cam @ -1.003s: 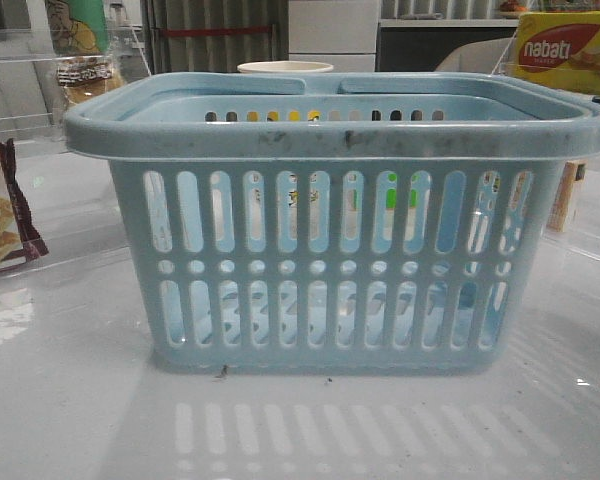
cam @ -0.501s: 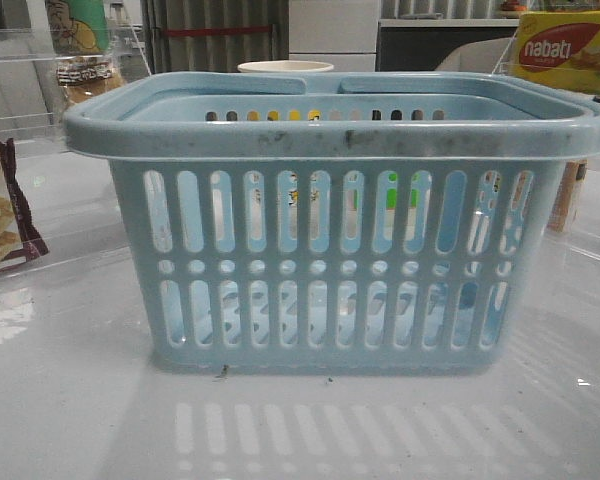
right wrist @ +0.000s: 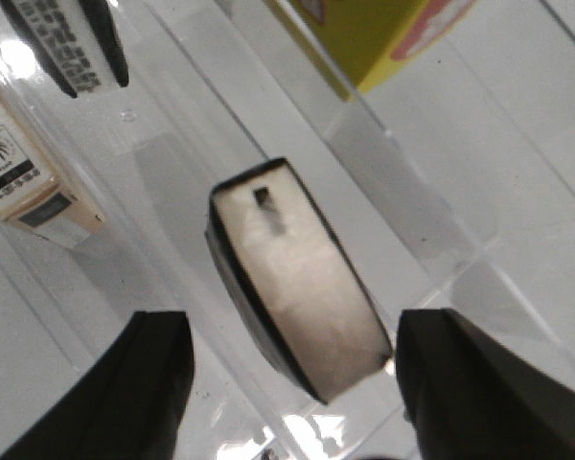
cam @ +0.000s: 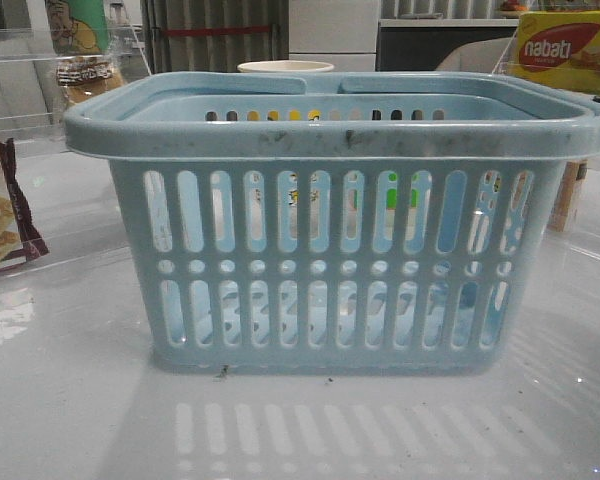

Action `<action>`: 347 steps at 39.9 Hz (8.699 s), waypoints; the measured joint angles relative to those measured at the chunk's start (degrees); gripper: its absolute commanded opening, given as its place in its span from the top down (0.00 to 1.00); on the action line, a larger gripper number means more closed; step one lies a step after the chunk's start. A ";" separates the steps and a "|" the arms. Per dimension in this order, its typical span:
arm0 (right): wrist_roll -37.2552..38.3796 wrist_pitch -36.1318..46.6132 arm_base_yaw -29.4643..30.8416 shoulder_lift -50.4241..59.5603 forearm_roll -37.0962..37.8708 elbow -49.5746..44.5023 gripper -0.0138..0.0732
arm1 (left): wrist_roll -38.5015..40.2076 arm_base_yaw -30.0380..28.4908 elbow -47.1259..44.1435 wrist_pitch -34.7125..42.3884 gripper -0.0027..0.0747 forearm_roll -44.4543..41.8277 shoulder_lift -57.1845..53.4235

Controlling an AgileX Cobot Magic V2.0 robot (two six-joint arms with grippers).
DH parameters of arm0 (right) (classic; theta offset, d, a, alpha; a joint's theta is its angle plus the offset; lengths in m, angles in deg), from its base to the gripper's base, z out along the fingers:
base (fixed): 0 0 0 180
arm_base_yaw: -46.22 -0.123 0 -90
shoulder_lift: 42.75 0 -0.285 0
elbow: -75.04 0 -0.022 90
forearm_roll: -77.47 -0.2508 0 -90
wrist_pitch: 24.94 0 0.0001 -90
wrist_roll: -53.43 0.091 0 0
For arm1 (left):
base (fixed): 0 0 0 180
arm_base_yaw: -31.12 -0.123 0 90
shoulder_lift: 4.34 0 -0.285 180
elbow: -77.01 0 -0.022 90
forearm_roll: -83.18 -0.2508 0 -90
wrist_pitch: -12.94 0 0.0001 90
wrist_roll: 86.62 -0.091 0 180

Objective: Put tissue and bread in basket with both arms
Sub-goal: 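Close the right gripper on the white tissue pack and lift it, then carry the tissue pack over the blue basket and open the right gripper, then raise the right gripper out of the basket and pull it back, then reach the left gripper to the bagged bread roll and grasp it, then carry the bagged bread over the blue basket and open the left gripper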

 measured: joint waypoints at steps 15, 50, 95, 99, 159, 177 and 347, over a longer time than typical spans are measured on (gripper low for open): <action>0.00 3.54 0.00 -1.67 -0.02 0.09 0.57 | 0.00 0.00 0.00 0.00 0.35 0.09 0.00; 0.10 -4.39 -23.14 25.88 -5.94 -0.80 0.58 | 0.00 0.00 0.00 0.00 0.35 0.09 0.00; 0.10 12.41 -40.75 28.37 -8.52 -21.77 0.14 | 0.00 0.00 0.00 0.00 0.35 0.09 0.00; 0.10 10.42 -40.75 31.93 -8.52 -21.77 0.14 | 0.00 0.00 0.00 0.03 0.35 0.09 0.00; 0.10 -5.69 -40.75 73.45 -7.44 -46.06 0.14 | 0.00 0.00 0.00 0.03 0.35 0.09 0.00; 0.10 -5.69 -40.75 73.45 -7.44 -46.06 0.14 | 0.00 0.00 0.00 0.88 0.32 0.33 0.59; 0.10 -5.69 -40.75 73.45 -7.44 -46.06 0.14 | -10.56 18.10 52.10 -6.37 0.39 5.13 52.65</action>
